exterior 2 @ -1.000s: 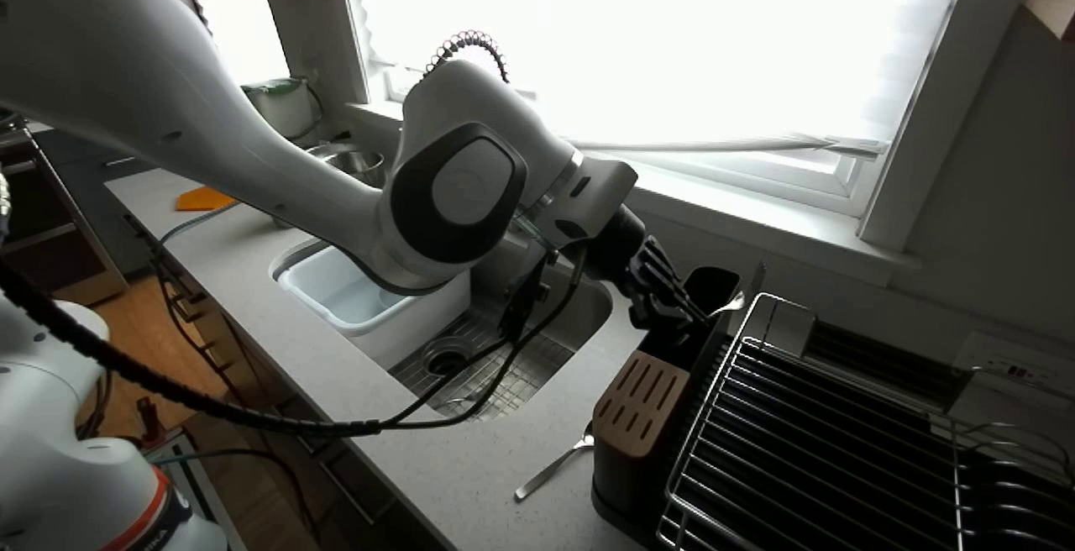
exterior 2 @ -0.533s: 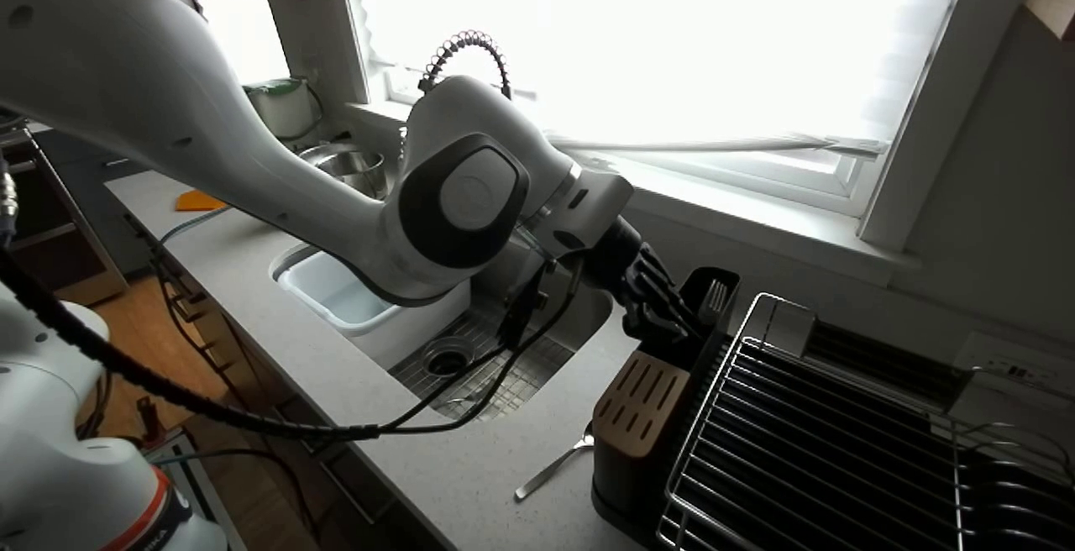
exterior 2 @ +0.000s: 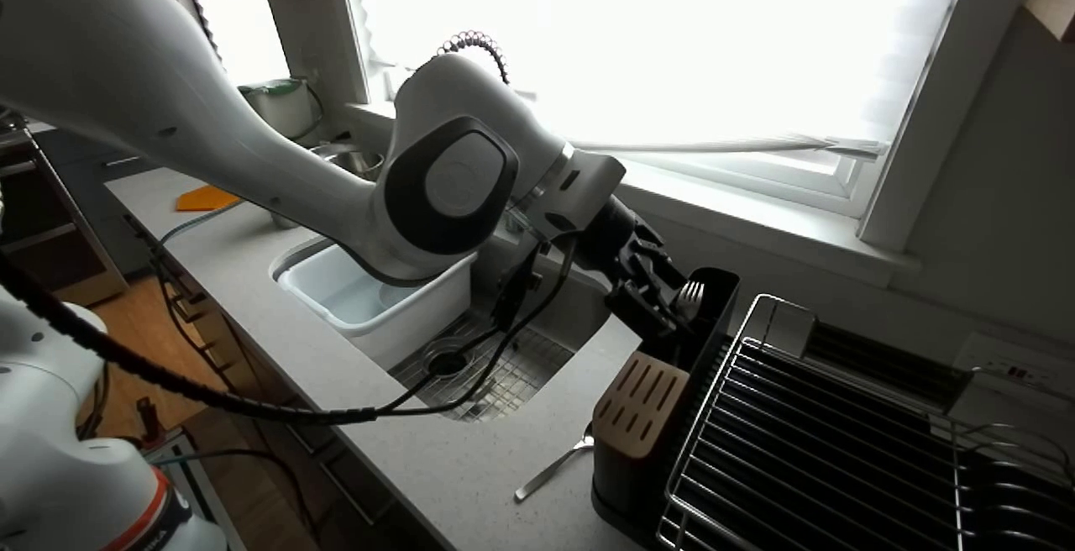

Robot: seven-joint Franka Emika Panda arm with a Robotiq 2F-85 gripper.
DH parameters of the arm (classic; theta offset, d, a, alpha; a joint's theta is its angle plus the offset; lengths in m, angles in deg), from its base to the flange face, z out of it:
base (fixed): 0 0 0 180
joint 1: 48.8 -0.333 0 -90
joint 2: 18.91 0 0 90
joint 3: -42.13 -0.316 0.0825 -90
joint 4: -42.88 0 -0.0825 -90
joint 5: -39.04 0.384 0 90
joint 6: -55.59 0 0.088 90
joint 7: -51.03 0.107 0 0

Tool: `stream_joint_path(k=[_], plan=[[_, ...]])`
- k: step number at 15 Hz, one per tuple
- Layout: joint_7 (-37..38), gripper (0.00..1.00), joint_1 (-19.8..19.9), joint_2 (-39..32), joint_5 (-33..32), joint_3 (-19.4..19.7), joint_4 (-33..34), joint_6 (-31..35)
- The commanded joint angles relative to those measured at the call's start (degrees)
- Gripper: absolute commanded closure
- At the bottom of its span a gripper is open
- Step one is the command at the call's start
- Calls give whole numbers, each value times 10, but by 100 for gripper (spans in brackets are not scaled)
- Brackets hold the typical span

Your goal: Put the fork in the black object

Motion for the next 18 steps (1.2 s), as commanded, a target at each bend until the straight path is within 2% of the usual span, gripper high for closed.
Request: stream_joint_path(k=[1, 6, 8, 9, 11, 13, 18], plan=[[-49, 0, -10, 37, 54, 4, -24, -10], [-147, 0, -39, 84, 160, 10, -42, -34], [-194, 0, -58, 107, 208, 14, -48, -60], [-234, 0, -48, 116, 252, -3, -50, -80], [-291, 0, -52, 135, 306, -10, -43, -128], [-321, 0, -40, 152, 327, -25, -31, -178], [-330, 0, -13, 180, 314, -52, -4, -280]])
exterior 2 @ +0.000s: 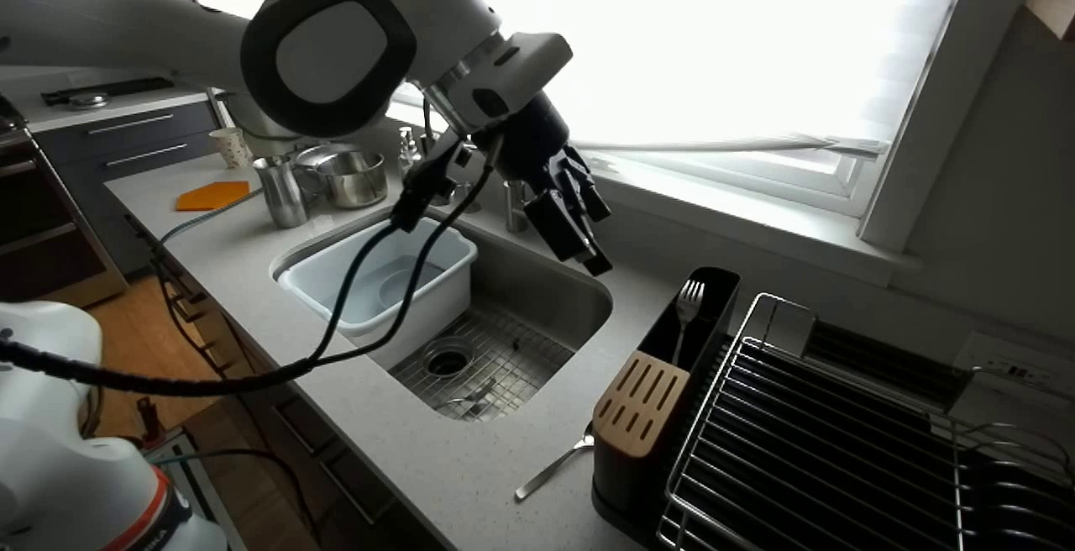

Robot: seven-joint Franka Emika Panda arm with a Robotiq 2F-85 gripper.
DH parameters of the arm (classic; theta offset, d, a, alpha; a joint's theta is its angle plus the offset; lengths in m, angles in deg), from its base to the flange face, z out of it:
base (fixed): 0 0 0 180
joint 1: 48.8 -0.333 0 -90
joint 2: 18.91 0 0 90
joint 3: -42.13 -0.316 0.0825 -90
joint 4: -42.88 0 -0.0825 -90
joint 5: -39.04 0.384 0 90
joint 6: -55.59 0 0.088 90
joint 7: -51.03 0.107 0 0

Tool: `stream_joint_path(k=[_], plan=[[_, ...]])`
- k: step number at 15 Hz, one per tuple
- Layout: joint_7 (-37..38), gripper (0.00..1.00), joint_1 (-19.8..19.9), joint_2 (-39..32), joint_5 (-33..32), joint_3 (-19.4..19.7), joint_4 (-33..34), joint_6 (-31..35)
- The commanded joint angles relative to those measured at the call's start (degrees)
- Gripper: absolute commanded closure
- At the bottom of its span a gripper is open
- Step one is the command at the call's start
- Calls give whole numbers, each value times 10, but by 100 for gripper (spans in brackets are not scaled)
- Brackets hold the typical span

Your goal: Put the fork in the black object

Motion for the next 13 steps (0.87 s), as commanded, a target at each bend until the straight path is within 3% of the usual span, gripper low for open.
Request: stream_joint_path(k=[1, 3, 13], plan=[[-11, 0, 23, 19, 4, -22, 12, -57], [13, 0, 35, 26, -5, -31, 12, -59], [-7, 0, 30, 27, 6, -30, 13, -50]])
